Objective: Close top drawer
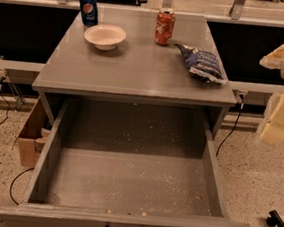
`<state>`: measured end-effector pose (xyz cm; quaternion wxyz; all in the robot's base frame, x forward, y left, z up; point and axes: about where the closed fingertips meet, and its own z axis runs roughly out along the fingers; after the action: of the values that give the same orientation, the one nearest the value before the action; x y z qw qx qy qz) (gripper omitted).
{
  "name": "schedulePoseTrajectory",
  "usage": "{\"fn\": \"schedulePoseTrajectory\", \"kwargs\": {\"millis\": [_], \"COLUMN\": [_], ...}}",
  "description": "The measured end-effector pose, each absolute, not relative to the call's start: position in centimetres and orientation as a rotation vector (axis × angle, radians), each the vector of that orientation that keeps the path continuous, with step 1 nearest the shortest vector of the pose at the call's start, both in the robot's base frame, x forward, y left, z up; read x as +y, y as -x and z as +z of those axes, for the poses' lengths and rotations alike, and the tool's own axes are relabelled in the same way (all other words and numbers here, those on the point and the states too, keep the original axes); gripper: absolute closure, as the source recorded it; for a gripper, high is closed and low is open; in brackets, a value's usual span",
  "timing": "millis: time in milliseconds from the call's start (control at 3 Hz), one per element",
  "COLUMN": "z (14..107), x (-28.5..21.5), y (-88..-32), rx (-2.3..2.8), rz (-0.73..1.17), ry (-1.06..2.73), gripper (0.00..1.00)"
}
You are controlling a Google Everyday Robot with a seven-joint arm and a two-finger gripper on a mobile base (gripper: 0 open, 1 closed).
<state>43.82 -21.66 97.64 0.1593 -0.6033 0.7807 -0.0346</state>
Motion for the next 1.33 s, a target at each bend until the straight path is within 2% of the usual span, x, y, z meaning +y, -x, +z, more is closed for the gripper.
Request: {"fn": "schedulePoseTrajectory", "kwargs": {"millis": [667, 1000, 1333], "z": [97.0, 95.5, 92.6], "x": [-21.9, -21.4, -21.3], "y": [-43.3, -40.7, -37.1], "rx": [2.242, 2.223, 2.202], "rz": [-0.113, -0.115, -0.164], "ry": [1.709, 1.674, 1.632], "gripper": [0.0, 0.18, 0.41]}}
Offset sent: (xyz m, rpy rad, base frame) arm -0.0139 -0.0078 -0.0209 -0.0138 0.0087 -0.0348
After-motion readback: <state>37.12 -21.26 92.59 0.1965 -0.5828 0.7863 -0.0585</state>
